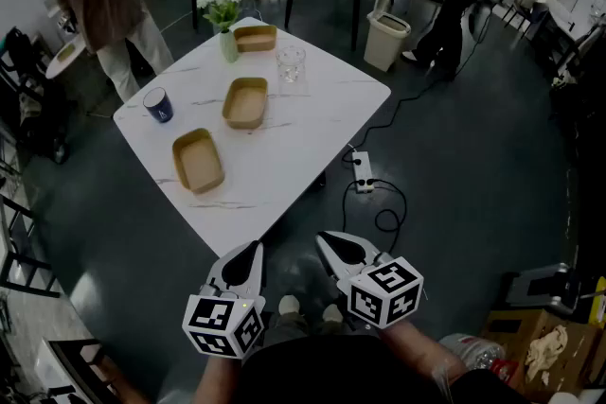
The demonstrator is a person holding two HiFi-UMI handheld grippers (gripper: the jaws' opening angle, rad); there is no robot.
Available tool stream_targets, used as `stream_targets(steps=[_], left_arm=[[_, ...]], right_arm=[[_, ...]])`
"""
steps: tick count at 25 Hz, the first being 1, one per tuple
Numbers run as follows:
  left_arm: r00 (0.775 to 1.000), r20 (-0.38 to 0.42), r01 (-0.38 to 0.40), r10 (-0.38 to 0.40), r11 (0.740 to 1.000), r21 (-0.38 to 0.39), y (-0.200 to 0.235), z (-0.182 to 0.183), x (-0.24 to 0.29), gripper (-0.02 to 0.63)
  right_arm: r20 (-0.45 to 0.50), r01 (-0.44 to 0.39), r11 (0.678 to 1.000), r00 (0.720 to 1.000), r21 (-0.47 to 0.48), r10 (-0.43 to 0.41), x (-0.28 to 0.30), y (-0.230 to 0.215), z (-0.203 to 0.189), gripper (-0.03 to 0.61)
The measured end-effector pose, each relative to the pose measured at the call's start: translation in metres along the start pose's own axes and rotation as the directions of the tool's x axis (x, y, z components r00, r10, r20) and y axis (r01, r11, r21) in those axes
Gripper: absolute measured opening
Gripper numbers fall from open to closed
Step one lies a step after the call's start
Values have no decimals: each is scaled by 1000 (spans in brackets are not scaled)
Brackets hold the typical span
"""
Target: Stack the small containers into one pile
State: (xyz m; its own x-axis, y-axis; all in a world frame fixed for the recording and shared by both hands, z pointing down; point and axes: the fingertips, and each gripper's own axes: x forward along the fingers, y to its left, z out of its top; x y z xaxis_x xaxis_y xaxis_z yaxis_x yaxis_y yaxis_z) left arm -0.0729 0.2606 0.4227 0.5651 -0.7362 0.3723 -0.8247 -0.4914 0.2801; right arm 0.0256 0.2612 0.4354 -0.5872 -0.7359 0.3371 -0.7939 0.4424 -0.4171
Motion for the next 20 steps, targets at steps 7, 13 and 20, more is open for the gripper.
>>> stream_targets(steps=[7, 13, 20], left_arm=[[1000, -8, 4, -4, 1000, -4, 9, -3, 1, -11], [999, -34, 38, -39, 999, -22, 17, -6, 6, -12], [997, -53, 47, -47, 999, -6, 35, -6, 6, -12]], right_arm=[[-5, 18, 1000, 1000, 4, -18, 6, -3, -2, -3], [22, 17, 999, 1000, 29, -18, 13, 1, 5, -3], [25, 12, 999, 1000, 44, -13, 28, 11, 6, -3]])
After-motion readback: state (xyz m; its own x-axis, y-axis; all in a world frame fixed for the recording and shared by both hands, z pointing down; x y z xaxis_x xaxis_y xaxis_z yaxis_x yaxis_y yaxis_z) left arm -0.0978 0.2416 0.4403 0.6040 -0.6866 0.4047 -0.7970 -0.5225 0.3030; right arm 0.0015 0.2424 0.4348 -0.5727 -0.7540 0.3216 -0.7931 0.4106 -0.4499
